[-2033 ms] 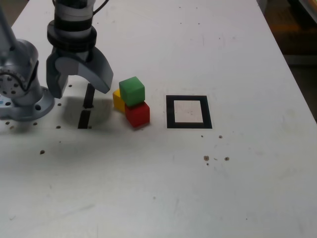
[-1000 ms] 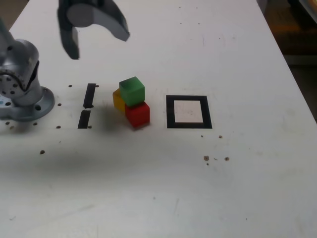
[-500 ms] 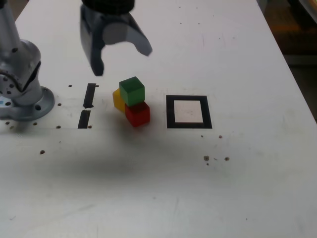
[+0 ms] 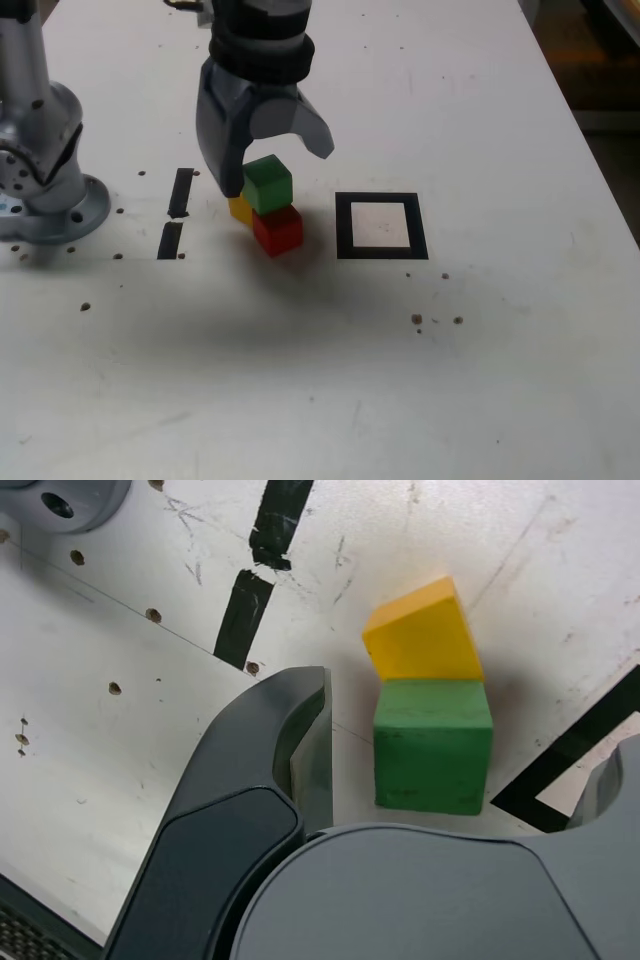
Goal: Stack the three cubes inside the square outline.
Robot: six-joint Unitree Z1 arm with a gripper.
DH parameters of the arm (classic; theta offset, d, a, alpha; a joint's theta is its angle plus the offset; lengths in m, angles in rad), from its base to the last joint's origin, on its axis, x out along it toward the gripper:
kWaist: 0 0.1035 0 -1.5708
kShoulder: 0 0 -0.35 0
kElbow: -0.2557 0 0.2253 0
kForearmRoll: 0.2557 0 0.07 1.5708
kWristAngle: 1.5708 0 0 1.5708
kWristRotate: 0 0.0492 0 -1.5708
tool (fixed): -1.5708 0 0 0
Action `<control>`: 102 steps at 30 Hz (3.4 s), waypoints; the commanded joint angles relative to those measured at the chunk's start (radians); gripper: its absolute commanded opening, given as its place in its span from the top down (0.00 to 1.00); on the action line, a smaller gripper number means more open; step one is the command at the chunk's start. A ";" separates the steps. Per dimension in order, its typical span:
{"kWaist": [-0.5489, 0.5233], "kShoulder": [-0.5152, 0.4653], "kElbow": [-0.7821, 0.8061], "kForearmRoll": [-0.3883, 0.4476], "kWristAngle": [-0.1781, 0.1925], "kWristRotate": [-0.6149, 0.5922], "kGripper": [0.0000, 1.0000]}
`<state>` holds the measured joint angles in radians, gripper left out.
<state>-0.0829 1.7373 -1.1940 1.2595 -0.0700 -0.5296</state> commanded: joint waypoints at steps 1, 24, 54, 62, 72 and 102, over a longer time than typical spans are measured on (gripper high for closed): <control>0.000 0.004 0.007 -0.003 -0.009 -0.011 0.25; 0.015 0.004 -0.051 -0.001 0.053 -0.048 0.77; 0.243 0.326 -0.331 -0.053 0.166 0.506 0.76; 0.256 0.353 -0.335 -0.074 0.143 0.547 0.46; 0.261 0.313 -0.350 -0.055 0.122 0.564 0.02; -0.120 -0.039 0.085 -0.130 -0.098 -0.090 0.07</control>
<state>-0.2014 1.7011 -1.1077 1.1299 -0.1659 -0.6170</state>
